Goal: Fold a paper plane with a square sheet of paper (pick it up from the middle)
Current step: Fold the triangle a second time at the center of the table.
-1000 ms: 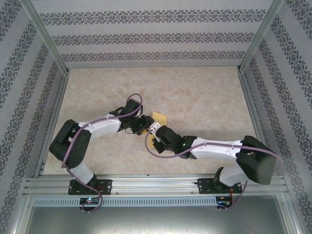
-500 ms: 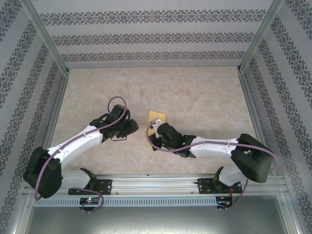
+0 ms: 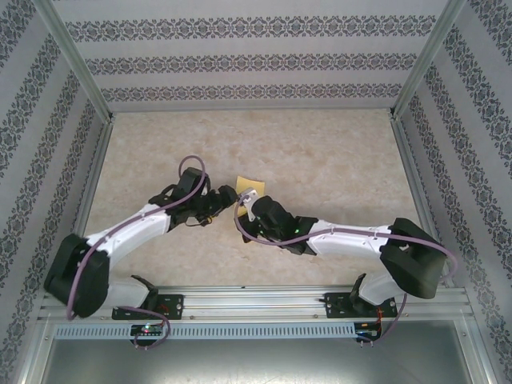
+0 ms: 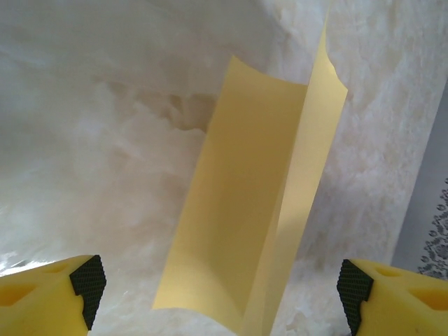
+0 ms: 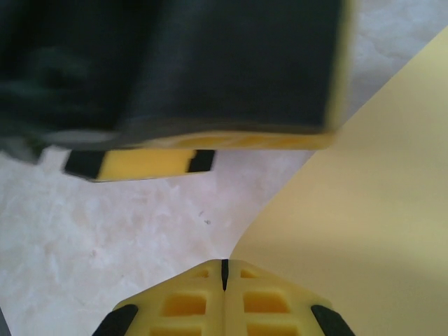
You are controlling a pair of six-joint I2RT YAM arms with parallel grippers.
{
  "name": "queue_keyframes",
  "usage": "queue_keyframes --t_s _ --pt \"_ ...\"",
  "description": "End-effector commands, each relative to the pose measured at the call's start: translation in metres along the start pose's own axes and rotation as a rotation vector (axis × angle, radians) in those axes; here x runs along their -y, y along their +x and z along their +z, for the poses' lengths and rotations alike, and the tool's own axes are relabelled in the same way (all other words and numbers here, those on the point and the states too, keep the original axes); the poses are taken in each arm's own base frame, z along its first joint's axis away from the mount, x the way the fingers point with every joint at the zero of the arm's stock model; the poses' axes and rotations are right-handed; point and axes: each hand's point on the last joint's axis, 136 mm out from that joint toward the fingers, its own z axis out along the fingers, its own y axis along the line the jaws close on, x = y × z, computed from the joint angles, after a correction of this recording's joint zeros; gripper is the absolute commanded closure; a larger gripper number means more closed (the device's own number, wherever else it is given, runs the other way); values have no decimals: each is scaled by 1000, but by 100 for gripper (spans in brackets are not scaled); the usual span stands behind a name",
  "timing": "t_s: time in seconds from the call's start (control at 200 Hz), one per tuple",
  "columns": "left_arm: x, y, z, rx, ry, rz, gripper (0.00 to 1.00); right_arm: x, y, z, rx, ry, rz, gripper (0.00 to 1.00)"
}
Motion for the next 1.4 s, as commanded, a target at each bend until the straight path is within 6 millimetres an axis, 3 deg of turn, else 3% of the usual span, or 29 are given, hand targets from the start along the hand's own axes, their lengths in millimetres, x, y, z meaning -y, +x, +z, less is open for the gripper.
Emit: queue_keyframes --t_s 0.0,0.205,0.42,0.54,0.689,0.809,0.864,0.914,1.119,1.189,1.304,1.394 --pt "46 -5 12 -55 191 12 11 6 11 -11 -11 29 -39 100" --pt "46 1 44 -115 180 -14 24 10 19 -15 -28 36 -69 100" --pt "57 14 68 -188 171 12 49 18 26 -22 -63 75 -110 100" --pt "55 17 76 -203 155 9 71 27 28 -32 -62 115 -118 91" --pt "54 19 79 -213 148 7 85 35 36 -49 -76 142 -126 72" --pt "54 19 80 -214 147 10 88 40 37 -63 -69 162 -144 66" --pt "55 19 80 -215 148 10 89 41 35 -67 -54 170 -149 58" --pt "56 20 79 -217 149 12 90 37 36 -68 -56 162 -176 57" --pt "55 21 81 -223 143 9 91 24 46 -48 -154 241 -313 43" --pt "56 21 81 -228 144 8 92 28 44 -41 -154 325 -319 35" --pt "56 22 81 -230 143 10 92 36 45 -30 -175 419 -345 34" --pt "56 21 81 -233 145 10 92 40 53 -24 -218 458 -373 41"
